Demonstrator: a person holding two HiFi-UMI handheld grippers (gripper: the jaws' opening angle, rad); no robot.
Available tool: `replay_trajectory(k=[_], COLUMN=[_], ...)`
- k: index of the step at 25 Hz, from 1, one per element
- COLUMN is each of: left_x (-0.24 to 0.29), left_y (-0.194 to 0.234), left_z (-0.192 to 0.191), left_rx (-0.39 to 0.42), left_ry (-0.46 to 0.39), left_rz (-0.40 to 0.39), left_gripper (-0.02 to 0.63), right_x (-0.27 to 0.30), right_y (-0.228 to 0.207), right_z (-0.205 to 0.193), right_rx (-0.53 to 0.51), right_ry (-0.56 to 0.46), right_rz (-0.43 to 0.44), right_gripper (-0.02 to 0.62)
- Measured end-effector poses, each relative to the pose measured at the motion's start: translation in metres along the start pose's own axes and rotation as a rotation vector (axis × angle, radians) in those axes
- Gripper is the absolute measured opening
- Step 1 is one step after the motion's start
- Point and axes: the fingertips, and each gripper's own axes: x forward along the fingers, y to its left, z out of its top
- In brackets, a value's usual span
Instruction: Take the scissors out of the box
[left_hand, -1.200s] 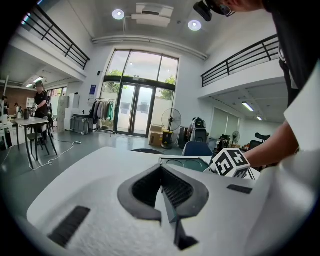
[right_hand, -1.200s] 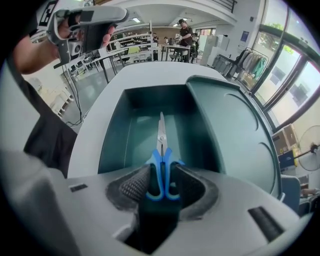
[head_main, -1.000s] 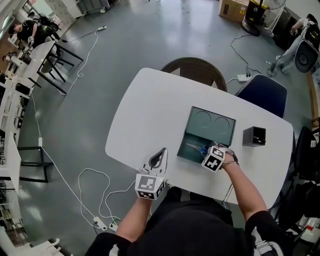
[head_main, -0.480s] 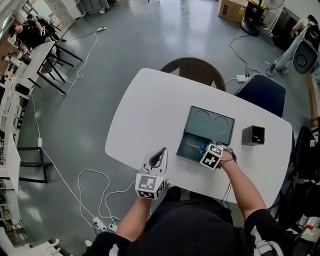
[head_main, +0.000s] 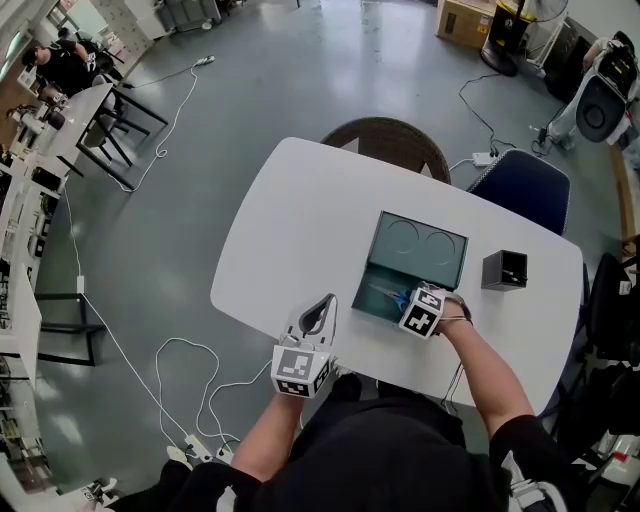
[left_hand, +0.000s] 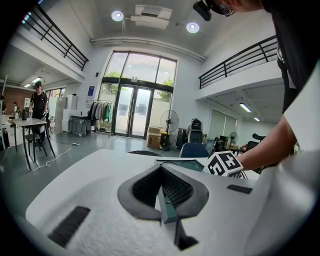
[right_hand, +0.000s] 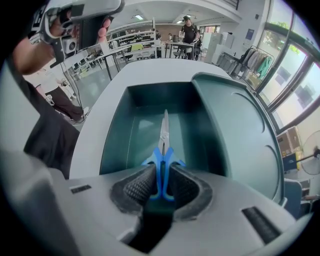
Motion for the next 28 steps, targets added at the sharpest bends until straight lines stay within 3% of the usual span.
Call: replay_trajectory(k=[17,28], left_x=[-0.013,-0.015], left_y=[-0.008,-0.015], left_z=[0.002,0.011], left_rx=[-0.002,0.009], left_ry=[-0.003,-0.019], left_rz=[0.020,0.014], left_gripper=[0.008,0.008], right_x=[-0.028,-0.099], right_y=[0.003,-0.002], right_z=[0.003,0.029], right_rx=[0.005,0.040], right_ry=[-0.098,-0.296], right_rz=[-0.087,-0.241], right_gripper=[0.091,0.091])
